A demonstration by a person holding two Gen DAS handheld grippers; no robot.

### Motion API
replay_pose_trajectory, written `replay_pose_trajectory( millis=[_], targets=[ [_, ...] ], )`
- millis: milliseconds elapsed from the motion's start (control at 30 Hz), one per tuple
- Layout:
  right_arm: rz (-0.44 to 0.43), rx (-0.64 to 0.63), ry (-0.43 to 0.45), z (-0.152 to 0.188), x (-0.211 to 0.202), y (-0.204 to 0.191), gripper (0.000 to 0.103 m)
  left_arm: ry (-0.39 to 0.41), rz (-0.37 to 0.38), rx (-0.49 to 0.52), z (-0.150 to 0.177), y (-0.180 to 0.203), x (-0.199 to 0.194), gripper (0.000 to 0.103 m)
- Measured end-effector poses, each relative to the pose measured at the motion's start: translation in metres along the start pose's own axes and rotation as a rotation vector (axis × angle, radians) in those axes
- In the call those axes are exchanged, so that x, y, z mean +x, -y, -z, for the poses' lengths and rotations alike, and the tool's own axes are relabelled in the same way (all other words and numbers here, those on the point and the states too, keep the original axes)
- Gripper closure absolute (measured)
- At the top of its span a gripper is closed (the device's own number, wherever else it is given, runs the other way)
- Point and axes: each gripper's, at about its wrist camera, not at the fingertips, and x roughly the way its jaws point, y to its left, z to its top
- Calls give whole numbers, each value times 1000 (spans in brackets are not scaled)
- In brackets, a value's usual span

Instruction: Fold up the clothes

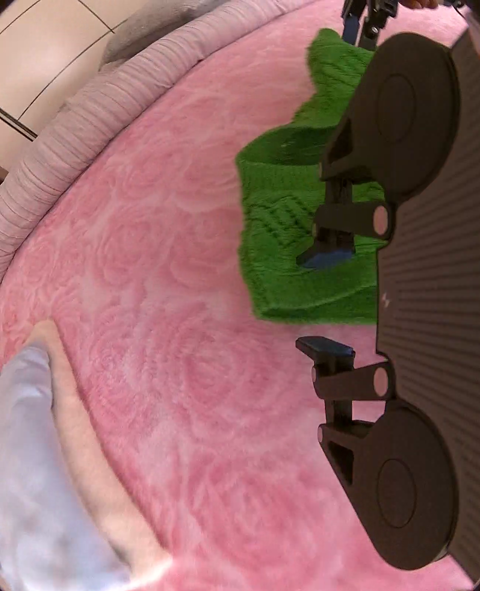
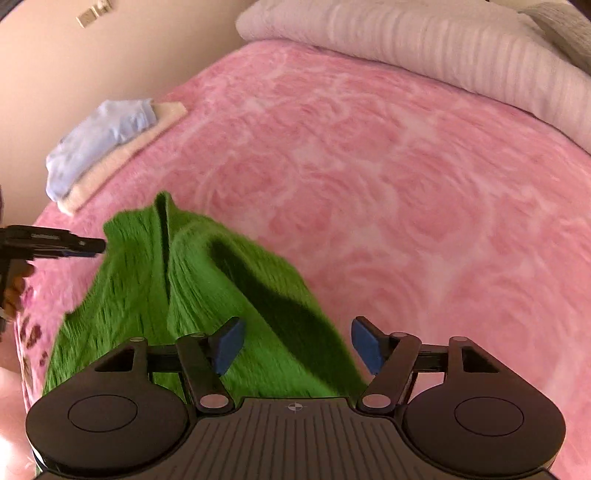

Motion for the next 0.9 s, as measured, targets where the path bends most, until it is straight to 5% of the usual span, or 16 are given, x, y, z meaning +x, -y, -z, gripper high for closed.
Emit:
replay_pose_trajectory(
  millis=[133,167,200,233,333,533,800,900],
  targets=[
    [-13,-35,41,-6,13,-6,34,33,45,16,-6,-1,15,72],
    [-19,-40,59,-6,12,-7,43,36,57,30,-8,1,18,79],
    [-24,-45,78,-6,12,-8,63,38,68,44,-10,2,20,91],
    [-30,-50,96,-7,11,-9,100,32,94,61,-11,4,21,93],
    [-46,12,205,-2,-18,-3,102,53,144,141,-15,22,7,95],
    [-4,197,420,28,-135,23,102,103,361,303,-23,87,-54,95],
    [193,374,621,78,-290,52,102,71,673,512,-33,232,-92,95],
    [311,449,684,83,-326,81,102,93,733,493,-44,295,-76,94]
  ],
)
